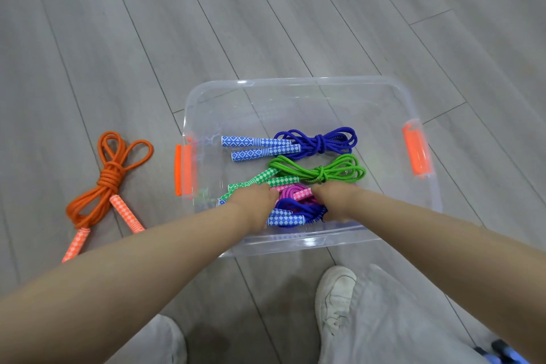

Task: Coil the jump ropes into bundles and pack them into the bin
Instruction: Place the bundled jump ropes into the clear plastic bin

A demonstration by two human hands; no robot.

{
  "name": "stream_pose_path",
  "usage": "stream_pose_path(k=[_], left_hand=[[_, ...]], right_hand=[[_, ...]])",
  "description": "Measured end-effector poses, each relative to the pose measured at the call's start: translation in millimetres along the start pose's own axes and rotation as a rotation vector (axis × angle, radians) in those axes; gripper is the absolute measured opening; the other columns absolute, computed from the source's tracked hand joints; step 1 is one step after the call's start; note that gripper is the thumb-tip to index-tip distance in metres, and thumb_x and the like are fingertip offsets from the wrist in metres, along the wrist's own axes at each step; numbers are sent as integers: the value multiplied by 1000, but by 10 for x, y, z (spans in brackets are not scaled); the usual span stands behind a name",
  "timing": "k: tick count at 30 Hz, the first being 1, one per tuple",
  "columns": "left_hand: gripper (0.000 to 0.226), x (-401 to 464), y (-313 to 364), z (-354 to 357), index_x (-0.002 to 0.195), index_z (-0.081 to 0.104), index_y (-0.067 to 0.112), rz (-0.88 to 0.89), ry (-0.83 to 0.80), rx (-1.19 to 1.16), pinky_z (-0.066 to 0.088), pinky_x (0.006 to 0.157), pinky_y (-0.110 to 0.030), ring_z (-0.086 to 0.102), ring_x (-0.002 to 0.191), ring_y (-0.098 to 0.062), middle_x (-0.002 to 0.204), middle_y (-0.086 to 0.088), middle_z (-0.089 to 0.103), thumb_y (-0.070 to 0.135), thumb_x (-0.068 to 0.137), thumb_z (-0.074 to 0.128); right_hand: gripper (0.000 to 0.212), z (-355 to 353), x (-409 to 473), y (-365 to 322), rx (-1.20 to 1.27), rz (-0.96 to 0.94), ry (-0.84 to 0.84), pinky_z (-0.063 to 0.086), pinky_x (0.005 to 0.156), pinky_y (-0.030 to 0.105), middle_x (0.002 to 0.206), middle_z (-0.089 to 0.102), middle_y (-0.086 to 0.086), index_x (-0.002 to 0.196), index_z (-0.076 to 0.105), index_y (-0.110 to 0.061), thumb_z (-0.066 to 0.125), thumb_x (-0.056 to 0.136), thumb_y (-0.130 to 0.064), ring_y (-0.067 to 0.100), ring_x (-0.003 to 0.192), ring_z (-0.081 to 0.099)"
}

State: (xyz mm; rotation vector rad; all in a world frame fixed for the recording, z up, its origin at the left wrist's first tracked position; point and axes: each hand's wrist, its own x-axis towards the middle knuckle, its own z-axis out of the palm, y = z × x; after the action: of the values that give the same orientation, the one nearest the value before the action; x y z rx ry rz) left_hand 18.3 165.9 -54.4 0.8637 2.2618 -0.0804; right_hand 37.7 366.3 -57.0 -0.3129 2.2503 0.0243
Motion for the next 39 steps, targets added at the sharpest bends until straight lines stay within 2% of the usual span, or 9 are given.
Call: stream_pose_path(k=[9, 13, 17, 22, 27, 30, 33, 36, 39], left_hand=[[39, -74, -70, -102, 130, 51, 9, 61, -100, -55, 43, 93, -36, 54, 117, -29, 129, -12, 53, 3, 91, 50], [39, -190, -169, -180, 130, 51, 17, 51, -40, -154, 47, 92, -38, 54, 117, -29, 128, -8, 56, 12, 91, 51], [34, -385, -306, -274, 124, 53, 21, 117, 278, -46, 38, 97, -37, 50, 117, -27, 121, -4, 57, 26, 91, 49], [40, -681, -540, -364, 111, 63, 19, 207, 782, -240, 37, 101, -39, 52, 114, -26, 110, 1, 62, 26, 79, 41], [37, -933, -977, -348, 117, 61, 16, 28, 1042, -476, 36, 104, -41, 50, 120, -25, 121, -2, 59, 24, 84, 47], [38, -1031, -1373, -190, 118, 59, 13, -128, 1098, -545, 35, 105, -39, 50, 119, -27, 122, -5, 58, 23, 84, 47], [47, -1108, -1740, 112, 119, 57, 14, -376, 1032, -581, 36, 101, -42, 50, 117, -30, 122, -7, 56, 35, 78, 45], [72, -1202, -2000, 521, 126, 54, 11, -662, 843, -671, 38, 101, -46, 47, 119, -37, 128, -14, 52, 52, 67, 42], [88, -1334, -2135, 993, 130, 50, 7, -809, 724, -776, 37, 102, -47, 46, 122, -39, 130, -18, 50, 61, 60, 46]], right_hand=[[32, -75, -96, 120, 116, 39, -66, 37, 70, 28, 113, 61, 6, 117, 55, -15, 63, 86, -17, 24, 91, 51], [27, -228, -151, 96, 136, 7, 6, 42, 76, 30, 113, 63, 3, 118, 57, -18, 57, 92, -23, 25, 102, 58], [24, -524, -245, -86, 158, -89, 213, 45, 82, 30, 112, 64, 0, 116, 60, -18, 53, 93, -22, 21, 104, 59], [24, -979, -344, -362, 85, -217, 487, 45, 86, 42, 110, 62, 4, 113, 62, -17, 56, 91, -24, 27, 104, 57], [22, -1462, -354, -775, -32, -363, 658, 45, 80, 40, 101, 63, 8, 106, 64, -15, 61, 85, -14, 33, 95, 58], [24, -1672, -260, -1138, -97, -432, 705, 48, 81, 43, 101, 64, 9, 105, 65, -13, 60, 81, -13, 34, 93, 58], [30, -1787, -60, -1569, -157, -498, 692, 47, 81, 43, 100, 64, 9, 104, 65, -14, 54, 76, -16, 34, 93, 59], [34, -1820, 214, -2005, -204, -523, 650, 46, 81, 43, 105, 62, 11, 109, 64, -13, 57, 76, -14, 36, 96, 57], [39, -1818, 483, -2426, -227, -475, 574, 44, 89, 44, 119, 55, 12, 123, 56, -14, 55, 84, -17, 34, 109, 51]])
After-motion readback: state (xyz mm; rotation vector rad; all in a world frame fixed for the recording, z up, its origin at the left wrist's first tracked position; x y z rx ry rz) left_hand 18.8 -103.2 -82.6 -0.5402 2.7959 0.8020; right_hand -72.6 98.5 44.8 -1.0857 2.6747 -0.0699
